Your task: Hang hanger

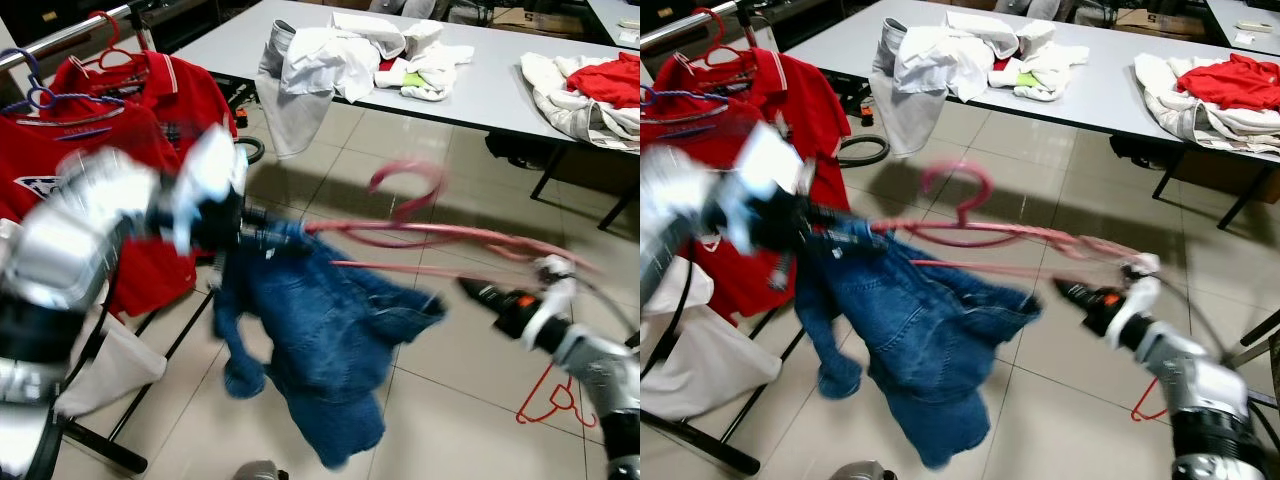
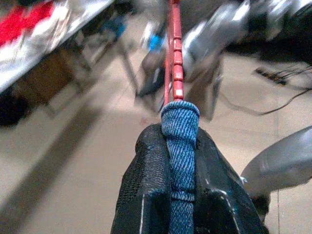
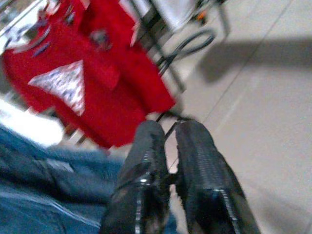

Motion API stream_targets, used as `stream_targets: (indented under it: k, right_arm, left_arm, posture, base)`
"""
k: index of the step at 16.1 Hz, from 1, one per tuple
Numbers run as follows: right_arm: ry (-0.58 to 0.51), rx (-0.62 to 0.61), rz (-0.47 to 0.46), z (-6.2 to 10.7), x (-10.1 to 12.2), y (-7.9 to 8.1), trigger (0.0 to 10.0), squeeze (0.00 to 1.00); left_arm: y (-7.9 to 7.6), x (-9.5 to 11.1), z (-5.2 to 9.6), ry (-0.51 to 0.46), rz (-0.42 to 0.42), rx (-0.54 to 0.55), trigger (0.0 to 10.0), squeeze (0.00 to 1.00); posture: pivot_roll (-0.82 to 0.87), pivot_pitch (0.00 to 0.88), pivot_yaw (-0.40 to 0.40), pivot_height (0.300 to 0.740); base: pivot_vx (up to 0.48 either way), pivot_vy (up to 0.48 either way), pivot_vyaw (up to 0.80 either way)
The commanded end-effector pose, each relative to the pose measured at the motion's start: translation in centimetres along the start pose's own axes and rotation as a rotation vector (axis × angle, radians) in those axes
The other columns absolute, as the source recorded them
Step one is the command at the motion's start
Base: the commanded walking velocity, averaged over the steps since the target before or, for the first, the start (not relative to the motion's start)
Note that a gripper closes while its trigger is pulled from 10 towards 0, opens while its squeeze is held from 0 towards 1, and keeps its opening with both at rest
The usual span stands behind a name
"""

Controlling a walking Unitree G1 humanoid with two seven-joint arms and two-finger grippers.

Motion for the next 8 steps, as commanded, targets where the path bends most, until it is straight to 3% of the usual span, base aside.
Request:
stream_targets:
  k: [1,2,4,7,8]
  right_arm:
    - [-0.045,-0.026,-0.004,0.4,1.1,-0.1,0.0,0.0]
    - [-0.068,-0.043,0.008,0.7,2.0,0.1,0.0,0.0]
    - [-0.065,-0.043,0.018,0.8,2.2,0.4,0.0,0.0]
    - [0.02,-0.018,0.064,0.6,0.2,1.4,0.0,0.0]
    - [0.042,-0.054,0.06,0.4,-0.5,1.2,10.0,0.0]
  left_arm:
    - [0.2,-0.5,0.0,0.042,-0.033,0.039,0.0,0.0]
    - [-0.2,-2.6,-0.5,0.091,-0.014,0.085,0.0,0.0]
    - [-0.2,-3.4,-0.9,0.094,-0.011,0.124,0.0,0.0]
    - [0.2,-1.4,-1.4,-0.045,-0.017,0.174,0.0,0.0]
    - [0.2,-0.8,-1.2,-0.068,-0.015,0.167,0.0,0.0]
  posture:
    - [0.09,0.038,0.002,0.74]
    - [0.09,0.039,0.003,0.74]
    - [0.07,0.039,-0.001,0.74]
    - [0.08,0.042,-0.007,0.74]
    - [0.08,0.044,-0.006,0.74]
  base:
    - [0.0,0.0,0.0]
    - [0.0,0.0,0.0]
    - [0.0,0.0,0.0]
    - [0.0,0.0,0.0]
    - [0.0,0.0,0.0]
Point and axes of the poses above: a point about 5 cm out from each wrist's last joint towards the gripper, its own z axis pointing back from the gripper into the wrist, its own x axis along the axis of the wrist's last joint, y = z × x, the point moved 5 cm from there along -z, pointing out of the wrist towards the gripper, and after that the axes turned 1 degree about z, right-handed, at the moved point
